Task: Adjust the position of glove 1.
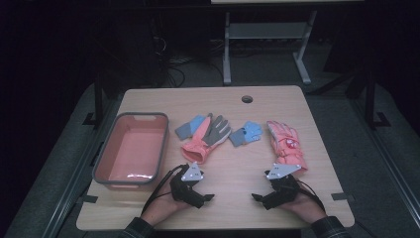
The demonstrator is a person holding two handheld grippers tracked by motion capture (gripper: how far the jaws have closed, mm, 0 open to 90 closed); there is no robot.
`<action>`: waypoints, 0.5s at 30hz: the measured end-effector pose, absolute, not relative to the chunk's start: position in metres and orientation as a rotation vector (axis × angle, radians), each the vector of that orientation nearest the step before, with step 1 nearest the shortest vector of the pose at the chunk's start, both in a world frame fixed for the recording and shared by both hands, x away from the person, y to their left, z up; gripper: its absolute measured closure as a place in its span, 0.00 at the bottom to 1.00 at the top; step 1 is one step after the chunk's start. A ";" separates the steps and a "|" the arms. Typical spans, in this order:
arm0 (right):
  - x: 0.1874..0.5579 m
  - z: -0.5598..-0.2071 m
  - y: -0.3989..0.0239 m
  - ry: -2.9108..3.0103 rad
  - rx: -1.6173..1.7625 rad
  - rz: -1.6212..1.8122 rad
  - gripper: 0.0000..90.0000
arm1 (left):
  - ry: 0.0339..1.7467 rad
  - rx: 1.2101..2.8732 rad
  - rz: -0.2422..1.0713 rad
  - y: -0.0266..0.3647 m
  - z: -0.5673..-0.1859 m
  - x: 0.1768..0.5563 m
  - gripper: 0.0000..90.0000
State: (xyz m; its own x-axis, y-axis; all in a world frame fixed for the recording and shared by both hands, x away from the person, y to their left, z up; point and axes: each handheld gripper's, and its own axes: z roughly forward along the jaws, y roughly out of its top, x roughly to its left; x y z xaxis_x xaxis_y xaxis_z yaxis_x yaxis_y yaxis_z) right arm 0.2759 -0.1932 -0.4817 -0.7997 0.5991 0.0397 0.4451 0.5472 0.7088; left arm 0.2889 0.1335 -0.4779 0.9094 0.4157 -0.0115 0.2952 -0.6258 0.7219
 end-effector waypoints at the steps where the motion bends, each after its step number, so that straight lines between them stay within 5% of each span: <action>1: 0.276 -0.482 -0.193 2.576 0.882 1.091 0.05 | 0.504 2.288 0.200 0.134 -0.478 0.289 0.14; 10: 0.276 -0.482 -0.193 2.567 0.892 1.101 0.08 | 0.509 2.291 0.209 0.137 -0.478 0.289 0.14; 15: 0.277 -0.475 -0.195 2.589 0.879 1.105 0.36 | 0.518 2.282 0.208 0.139 -0.478 0.289 0.14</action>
State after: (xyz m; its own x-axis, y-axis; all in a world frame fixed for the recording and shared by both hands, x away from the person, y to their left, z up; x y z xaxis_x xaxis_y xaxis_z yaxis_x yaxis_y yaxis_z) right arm 0.2767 -0.1945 -0.4750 -0.8056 0.5902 0.0528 0.4465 0.5460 0.7089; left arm 0.2889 0.1388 -0.4778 0.9039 0.4276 -0.0107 0.3015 -0.6191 0.7251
